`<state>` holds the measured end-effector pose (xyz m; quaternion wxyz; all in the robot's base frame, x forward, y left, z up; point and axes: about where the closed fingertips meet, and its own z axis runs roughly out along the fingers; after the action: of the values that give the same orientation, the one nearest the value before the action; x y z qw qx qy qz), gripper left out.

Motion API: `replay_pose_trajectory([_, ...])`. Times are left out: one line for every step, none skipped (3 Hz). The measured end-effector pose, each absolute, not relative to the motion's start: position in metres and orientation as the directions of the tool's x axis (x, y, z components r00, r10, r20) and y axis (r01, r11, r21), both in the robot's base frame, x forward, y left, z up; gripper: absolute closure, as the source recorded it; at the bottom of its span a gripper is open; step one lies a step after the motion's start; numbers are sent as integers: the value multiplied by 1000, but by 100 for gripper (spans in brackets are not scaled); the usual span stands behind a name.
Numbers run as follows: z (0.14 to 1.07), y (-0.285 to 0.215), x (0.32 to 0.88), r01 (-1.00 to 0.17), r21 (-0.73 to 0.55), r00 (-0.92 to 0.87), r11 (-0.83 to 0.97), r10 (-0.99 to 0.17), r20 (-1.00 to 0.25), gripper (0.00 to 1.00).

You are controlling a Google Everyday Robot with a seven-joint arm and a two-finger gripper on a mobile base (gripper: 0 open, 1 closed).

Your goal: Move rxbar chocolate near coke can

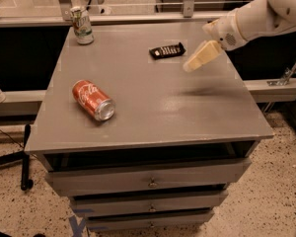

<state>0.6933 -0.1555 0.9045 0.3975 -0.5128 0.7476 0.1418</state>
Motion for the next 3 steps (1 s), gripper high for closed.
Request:
replay_pose_trajectory([884, -151, 739, -852, -171, -188, 495, -593, -783, 0])
replay_pose_trajectory([864, -144, 776, -819, -126, -235, 560, -528, -816, 0])
replay_pose_trajectory([848, -130, 801, -792, -82, -276, 605, -475, -836, 0])
